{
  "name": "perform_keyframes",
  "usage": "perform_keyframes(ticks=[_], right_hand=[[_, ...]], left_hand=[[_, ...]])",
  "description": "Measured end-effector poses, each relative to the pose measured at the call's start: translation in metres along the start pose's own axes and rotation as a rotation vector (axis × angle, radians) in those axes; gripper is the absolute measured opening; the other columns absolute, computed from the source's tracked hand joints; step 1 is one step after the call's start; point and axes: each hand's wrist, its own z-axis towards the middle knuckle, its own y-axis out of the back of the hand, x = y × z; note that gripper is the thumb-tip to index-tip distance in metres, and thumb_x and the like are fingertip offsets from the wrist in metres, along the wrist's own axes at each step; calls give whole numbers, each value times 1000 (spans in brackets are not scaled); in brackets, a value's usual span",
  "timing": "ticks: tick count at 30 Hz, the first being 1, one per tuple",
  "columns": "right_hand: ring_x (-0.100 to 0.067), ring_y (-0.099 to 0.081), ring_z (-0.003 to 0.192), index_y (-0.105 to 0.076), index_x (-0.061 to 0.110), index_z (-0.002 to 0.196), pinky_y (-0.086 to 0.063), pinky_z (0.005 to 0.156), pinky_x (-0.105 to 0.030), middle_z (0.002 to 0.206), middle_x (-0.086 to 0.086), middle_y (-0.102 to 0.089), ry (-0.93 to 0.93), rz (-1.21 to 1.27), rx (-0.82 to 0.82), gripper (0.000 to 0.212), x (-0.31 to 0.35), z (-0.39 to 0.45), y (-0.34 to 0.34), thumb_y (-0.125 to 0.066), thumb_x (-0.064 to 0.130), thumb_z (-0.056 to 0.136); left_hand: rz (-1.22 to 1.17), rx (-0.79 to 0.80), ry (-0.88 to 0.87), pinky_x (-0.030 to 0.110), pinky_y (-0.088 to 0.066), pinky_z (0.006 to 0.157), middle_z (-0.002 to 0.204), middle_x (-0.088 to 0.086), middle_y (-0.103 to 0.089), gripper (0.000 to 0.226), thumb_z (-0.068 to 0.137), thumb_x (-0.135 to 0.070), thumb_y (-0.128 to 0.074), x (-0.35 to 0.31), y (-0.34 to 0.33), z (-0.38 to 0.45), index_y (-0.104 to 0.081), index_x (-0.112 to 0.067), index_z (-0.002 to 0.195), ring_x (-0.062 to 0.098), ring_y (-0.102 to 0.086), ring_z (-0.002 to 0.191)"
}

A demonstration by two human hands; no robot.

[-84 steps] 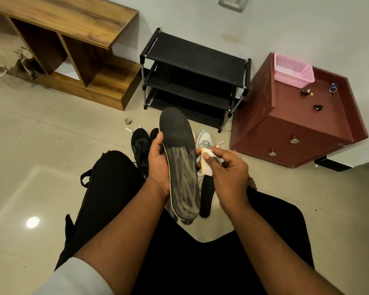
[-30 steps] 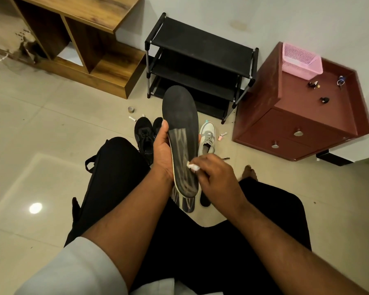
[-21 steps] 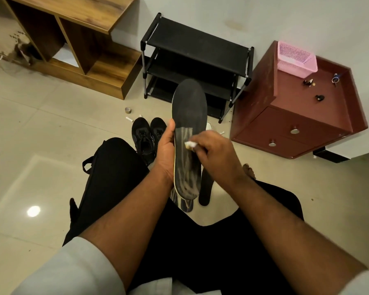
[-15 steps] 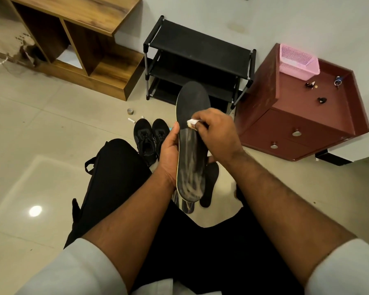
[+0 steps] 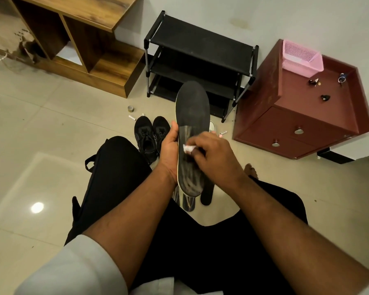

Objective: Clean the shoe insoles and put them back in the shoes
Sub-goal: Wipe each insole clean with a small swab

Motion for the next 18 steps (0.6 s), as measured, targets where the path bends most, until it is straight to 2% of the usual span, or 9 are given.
perform_keyframes(ticks=[2,5,8,10,12,14,16,18], right_hand=[[-6,-51,83,-68,9,98,-36,75,-8,93,-3,-62,1,-68,-65,13,-7,18,1,-58,10,90],[-10,-54,86,-68,9,98,-37,76,-10,94,-4,-62,-22,-104,-155,16,-16,44,7,-54,8,90],[-10,-54,88,-68,11,100,-42,78,-17,97,-3,-62,-76,-107,-138,17,-15,56,11,-54,10,91],[-10,-55,89,-69,11,100,-45,81,-20,97,-3,-64,-36,-79,-83,17,-11,51,12,-55,9,92],[-9,-56,86,-69,11,99,-46,80,-20,93,-1,-64,17,-39,-18,16,-7,35,8,-56,9,91],[-5,-54,83,-70,12,98,-41,76,-12,90,3,-62,26,23,58,14,0,15,2,-59,8,89],[-2,-54,81,-71,12,96,-39,75,-7,90,5,-62,2,95,124,12,5,-3,-1,-61,9,89],[-1,-58,81,-71,15,95,-42,73,-8,90,7,-64,-49,173,218,11,7,-11,5,-64,11,88]], left_hand=[[23,0,6,40,-58,85,101,17,-72,74,95,-65,-35,3,-4,-4,-77,-4,99,28,-72,92],[63,-1,12,43,-57,82,118,17,-68,67,94,-66,-36,8,-7,-7,-65,-13,124,31,-68,103],[63,-5,-9,45,-59,77,127,16,-65,66,95,-64,-35,6,-7,-8,-60,-15,132,31,-64,112],[76,-12,-7,44,-57,83,126,17,-65,66,95,-64,-36,4,-6,-7,-62,-13,128,31,-63,114],[55,-31,-7,41,-56,84,110,17,-70,65,96,-61,-38,2,-5,-7,-72,-8,111,29,-69,101],[22,-29,-30,38,-59,80,97,17,-72,68,98,-58,-38,1,-1,-3,-77,-3,95,28,-72,89],[28,-17,-23,39,-59,81,100,21,-71,74,98,-59,-35,1,1,-1,-76,3,95,30,-72,89],[45,-7,27,42,-55,88,109,24,-68,78,96,-63,-35,1,0,-1,-74,5,103,32,-70,96]])
